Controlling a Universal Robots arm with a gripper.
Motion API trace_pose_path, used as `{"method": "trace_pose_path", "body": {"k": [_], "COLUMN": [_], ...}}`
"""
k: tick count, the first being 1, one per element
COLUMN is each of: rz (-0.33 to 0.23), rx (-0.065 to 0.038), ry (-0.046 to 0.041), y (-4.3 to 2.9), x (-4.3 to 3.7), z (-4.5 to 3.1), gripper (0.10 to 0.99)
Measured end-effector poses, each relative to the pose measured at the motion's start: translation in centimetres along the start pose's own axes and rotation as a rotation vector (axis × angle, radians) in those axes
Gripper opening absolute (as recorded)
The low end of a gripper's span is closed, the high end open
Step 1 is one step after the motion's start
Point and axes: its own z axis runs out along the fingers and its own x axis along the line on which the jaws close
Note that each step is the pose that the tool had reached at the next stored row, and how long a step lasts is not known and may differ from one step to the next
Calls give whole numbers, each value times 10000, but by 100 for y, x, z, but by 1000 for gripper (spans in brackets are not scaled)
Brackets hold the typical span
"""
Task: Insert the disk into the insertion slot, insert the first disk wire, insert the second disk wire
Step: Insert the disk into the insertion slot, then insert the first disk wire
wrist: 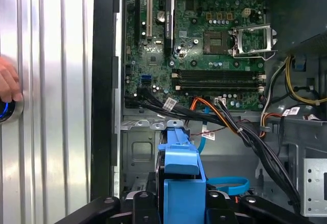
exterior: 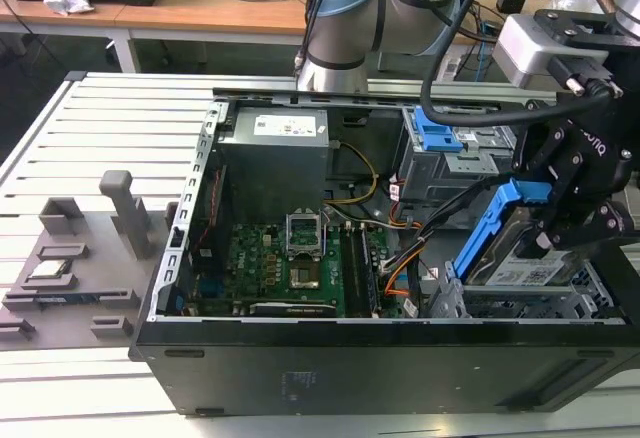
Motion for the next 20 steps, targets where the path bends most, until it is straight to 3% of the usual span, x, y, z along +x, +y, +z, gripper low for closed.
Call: {"method": "trace_pose_path", "body": {"k": [2, 3, 5, 6, 11, 18, 20], "rz": [0, 1, 1, 1, 0, 0, 2], "rx": [0, 0, -1, 0, -1, -1, 0], "ry": [-5, -7, -5, -5, -4, -2, -3], "y": [0, 0, 0, 0, 0, 0, -56], "x": [-1, -1, -1, -1, -1, -1, -3], "z": [1, 1, 1, 2, 2, 3, 11], "gripper": [373, 435, 435, 420, 110, 106, 106]}}
